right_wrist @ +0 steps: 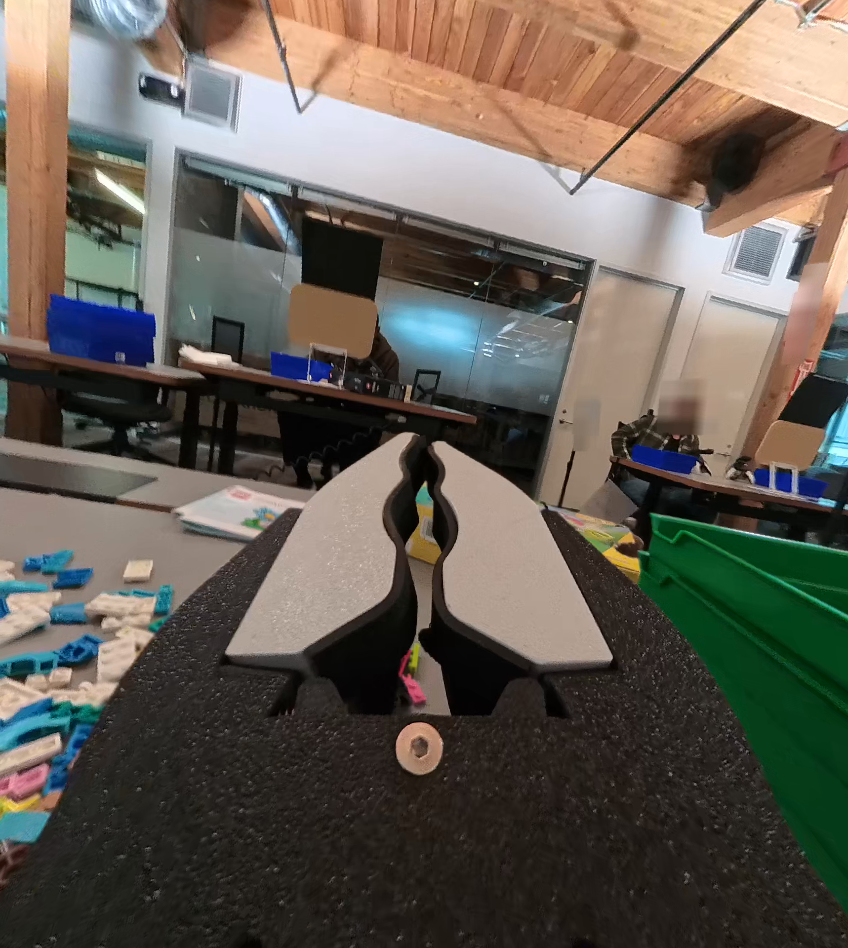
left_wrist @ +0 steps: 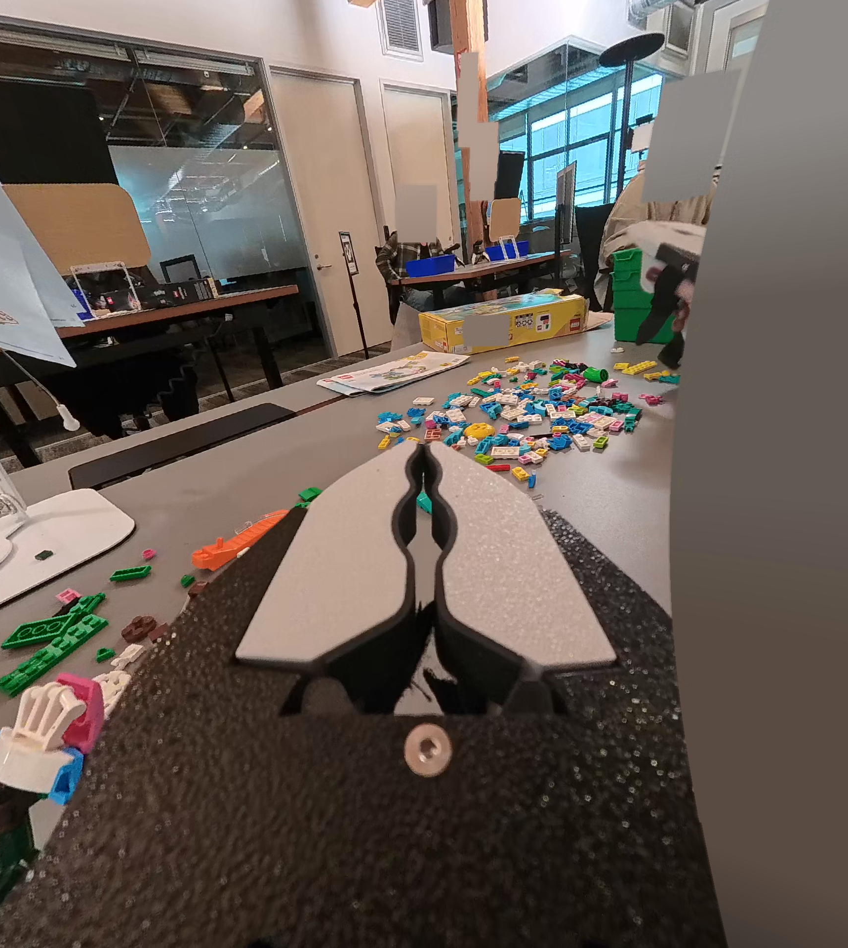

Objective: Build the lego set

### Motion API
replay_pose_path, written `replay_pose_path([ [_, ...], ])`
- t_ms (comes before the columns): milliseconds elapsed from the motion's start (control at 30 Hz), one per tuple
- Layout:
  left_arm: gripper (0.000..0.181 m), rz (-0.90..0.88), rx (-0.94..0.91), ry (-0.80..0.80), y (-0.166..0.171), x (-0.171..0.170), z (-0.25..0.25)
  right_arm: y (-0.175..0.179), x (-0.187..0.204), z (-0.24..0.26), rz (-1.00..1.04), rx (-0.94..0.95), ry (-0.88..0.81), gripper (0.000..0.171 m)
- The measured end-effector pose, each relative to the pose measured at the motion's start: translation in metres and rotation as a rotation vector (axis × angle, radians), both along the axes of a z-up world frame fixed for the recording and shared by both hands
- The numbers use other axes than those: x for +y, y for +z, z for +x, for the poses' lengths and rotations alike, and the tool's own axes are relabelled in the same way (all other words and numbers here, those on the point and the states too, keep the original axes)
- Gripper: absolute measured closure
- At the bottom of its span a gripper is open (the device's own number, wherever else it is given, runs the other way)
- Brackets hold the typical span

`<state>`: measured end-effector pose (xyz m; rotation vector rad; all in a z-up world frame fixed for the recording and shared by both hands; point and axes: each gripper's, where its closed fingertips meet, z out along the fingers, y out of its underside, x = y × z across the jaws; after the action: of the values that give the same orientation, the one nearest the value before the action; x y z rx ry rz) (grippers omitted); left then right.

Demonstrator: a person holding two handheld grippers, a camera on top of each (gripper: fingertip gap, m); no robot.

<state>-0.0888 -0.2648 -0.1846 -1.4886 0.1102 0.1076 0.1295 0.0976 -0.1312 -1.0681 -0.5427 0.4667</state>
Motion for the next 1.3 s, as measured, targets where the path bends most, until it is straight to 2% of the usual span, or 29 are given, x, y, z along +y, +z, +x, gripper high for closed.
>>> replay_pose_path([
  [133, 0.181, -0.007, 0.007, -0.003, -0.001, 0.001, 0.001, 0.019, -0.005, 0.014, -0.007, 0.104, 0.067, 0.171],
  [300, 0.181, -0.001, 0.006, 0.000, 0.000, 0.000, 0.000, 0.021, 0.008, 0.033, 0.013, 0.047, -0.009, 0.171],
  [633, 0.181, 0.000, 0.002, 0.001, 0.000, 0.000, -0.001, -0.016, 0.041, 0.052, -0.031, -0.027, -0.174, 0.171],
  [900, 0.181, 0.000, 0.000, 0.001, 0.000, 0.000, -0.001, -0.030, 0.041, 0.036, -0.034, -0.104, -0.155, 0.171],
  [1233, 0.181, -0.005, 0.003, 0.001, -0.001, 0.001, -0.001, -0.030, 0.051, 0.056, -0.121, 0.039, -0.164, 0.171],
  [1300, 0.181, -0.005, 0.003, 0.000, -0.001, 0.001, -0.001, -0.032, 0.051, 0.050, -0.136, 0.013, -0.123, 0.171],
])
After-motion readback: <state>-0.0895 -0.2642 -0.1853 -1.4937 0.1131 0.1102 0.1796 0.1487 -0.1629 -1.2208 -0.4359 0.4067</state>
